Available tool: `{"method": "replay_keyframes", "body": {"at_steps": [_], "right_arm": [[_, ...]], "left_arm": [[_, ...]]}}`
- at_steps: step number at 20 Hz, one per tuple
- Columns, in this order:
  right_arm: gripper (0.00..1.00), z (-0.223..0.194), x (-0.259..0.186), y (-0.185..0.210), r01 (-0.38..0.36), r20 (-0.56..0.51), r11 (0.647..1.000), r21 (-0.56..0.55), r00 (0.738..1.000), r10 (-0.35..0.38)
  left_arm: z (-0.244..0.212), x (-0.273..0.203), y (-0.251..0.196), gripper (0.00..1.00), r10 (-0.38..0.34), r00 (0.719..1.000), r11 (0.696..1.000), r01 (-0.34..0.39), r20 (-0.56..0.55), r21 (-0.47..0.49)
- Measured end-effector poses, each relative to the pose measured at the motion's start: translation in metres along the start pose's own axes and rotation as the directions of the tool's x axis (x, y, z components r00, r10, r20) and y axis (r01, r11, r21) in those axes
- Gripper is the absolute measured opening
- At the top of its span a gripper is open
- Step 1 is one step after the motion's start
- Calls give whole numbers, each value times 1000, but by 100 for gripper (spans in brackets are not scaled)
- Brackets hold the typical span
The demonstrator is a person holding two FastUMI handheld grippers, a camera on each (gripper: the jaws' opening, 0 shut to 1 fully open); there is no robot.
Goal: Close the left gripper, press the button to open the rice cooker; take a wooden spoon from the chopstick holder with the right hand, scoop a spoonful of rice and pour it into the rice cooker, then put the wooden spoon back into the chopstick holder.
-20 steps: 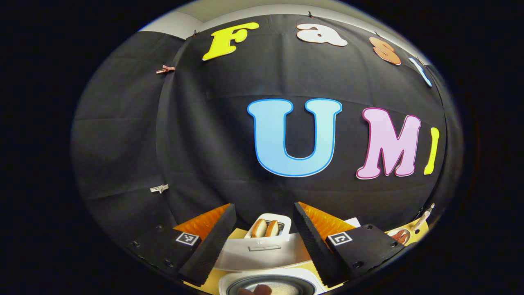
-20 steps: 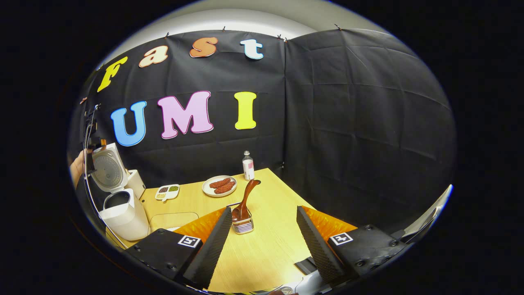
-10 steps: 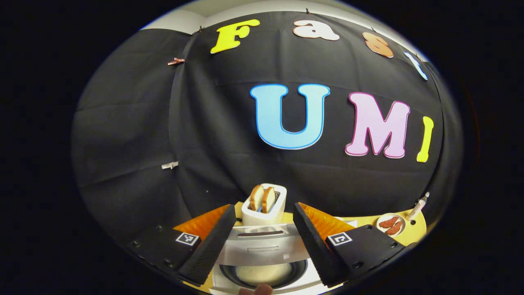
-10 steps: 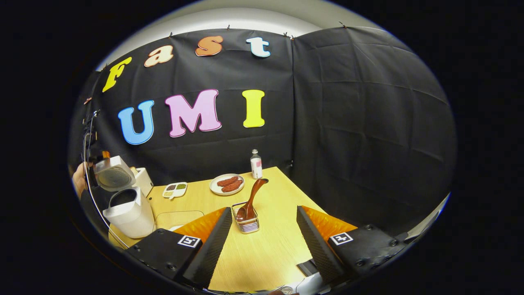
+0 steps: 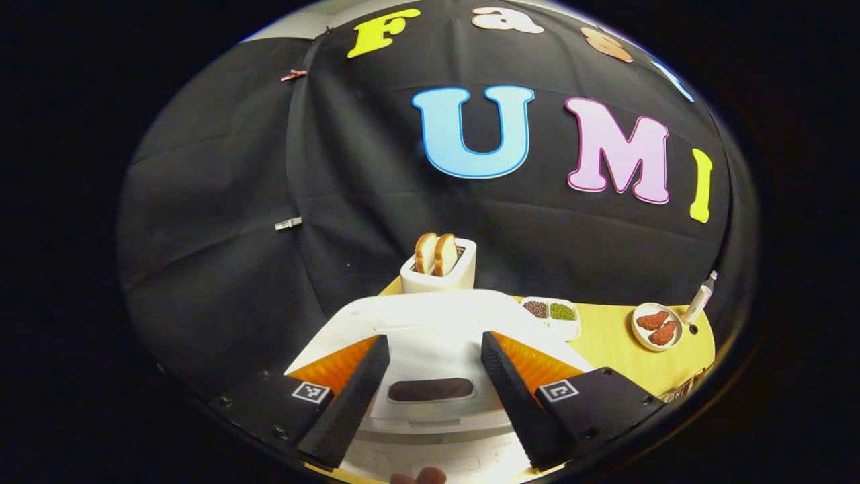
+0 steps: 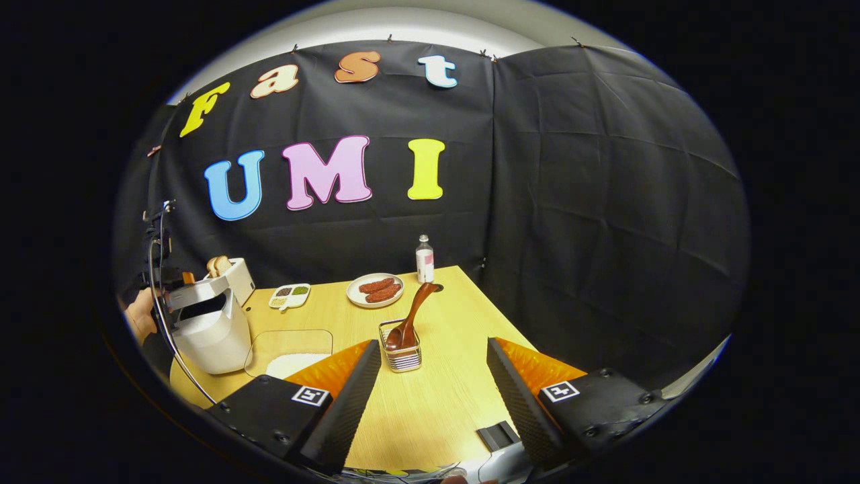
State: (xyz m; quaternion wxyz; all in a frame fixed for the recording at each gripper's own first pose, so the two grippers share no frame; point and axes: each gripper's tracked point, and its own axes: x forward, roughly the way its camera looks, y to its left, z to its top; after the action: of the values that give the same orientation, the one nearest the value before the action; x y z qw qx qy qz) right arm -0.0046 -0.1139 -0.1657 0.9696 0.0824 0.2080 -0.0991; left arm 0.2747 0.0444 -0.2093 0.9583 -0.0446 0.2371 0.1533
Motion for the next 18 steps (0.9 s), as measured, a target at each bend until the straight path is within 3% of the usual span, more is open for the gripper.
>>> {"method": "replay_keyframes", "body": {"at_steps": [18], "right_arm": [[98,-14,2,29,-46,-25,999,2,999,46]], "left_arm": [[-54,-7,2,100,-31,999,999,31,15,22]]}}
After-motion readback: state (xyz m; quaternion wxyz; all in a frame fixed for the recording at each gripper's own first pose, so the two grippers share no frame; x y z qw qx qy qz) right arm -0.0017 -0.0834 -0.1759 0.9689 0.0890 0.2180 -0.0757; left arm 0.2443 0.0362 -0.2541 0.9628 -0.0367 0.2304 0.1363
